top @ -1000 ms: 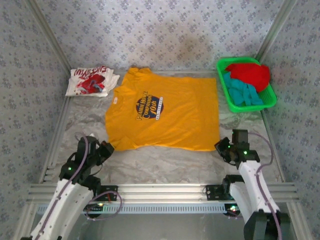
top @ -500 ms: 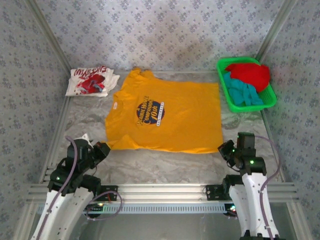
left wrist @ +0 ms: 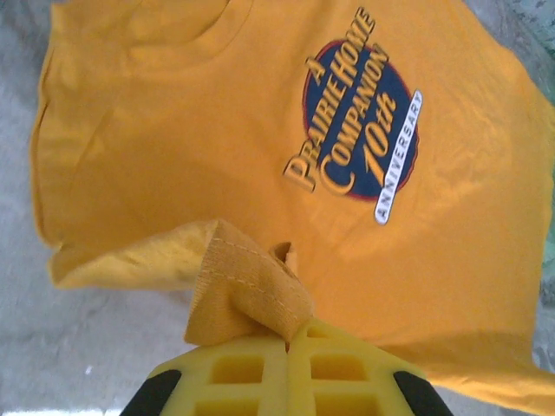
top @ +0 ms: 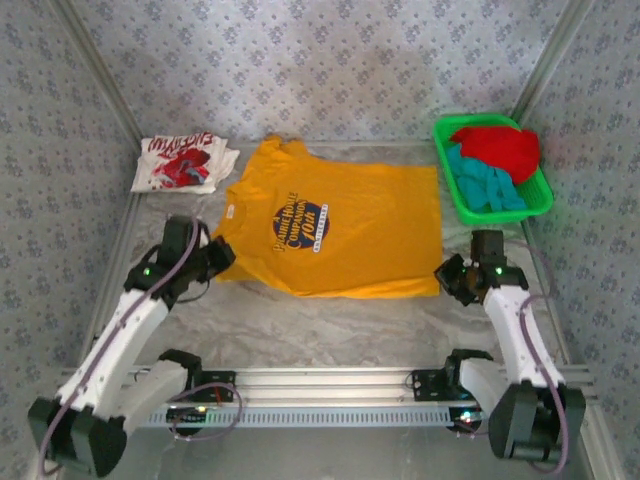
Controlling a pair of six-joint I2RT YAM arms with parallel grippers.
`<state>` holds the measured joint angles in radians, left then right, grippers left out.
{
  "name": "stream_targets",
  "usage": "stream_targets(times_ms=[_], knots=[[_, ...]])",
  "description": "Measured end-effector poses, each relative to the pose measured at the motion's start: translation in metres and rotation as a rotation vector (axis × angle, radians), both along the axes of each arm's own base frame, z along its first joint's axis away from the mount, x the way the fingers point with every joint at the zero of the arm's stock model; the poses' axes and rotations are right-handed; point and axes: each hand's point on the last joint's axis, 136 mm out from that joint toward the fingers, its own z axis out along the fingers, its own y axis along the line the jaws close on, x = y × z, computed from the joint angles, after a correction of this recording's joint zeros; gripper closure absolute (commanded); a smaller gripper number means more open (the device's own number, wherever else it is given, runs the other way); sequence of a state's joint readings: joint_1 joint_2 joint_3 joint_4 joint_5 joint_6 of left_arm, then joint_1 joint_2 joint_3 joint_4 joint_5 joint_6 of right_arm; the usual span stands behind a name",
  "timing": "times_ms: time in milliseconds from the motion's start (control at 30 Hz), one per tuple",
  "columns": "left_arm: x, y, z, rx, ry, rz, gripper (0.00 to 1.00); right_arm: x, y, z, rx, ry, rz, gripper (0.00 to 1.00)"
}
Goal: Fold and stack the t-shirts
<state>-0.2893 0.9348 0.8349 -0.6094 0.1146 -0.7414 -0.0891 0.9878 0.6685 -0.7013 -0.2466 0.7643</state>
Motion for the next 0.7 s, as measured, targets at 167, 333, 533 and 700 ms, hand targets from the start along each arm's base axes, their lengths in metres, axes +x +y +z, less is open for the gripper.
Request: stream_targets(times_ms=[167,333,533,700], knots=[[0.039,0.004,0.024,0.067,-0.048,-0.026,1.0,0.026,-0.008,0.002,-0.068,0.007,0.063,1.0],[0.068,0.001,0.032,0.13,-0.076,-0.082,1.0,0.049,-0.02,0.018,-0.147,-0.034,0.085,1.0],[0.09,-0.004,0.011,0.187,-0.03,-0.15,1.0,0.067,-0.026,0.01,-0.189,-0.023,0.117,1.0],[0.111,-0.01,-0.002,0.219,-0.01,-0.197,1.0,0.074,-0.029,-0.002,-0.209,-0.003,0.122,1.0]])
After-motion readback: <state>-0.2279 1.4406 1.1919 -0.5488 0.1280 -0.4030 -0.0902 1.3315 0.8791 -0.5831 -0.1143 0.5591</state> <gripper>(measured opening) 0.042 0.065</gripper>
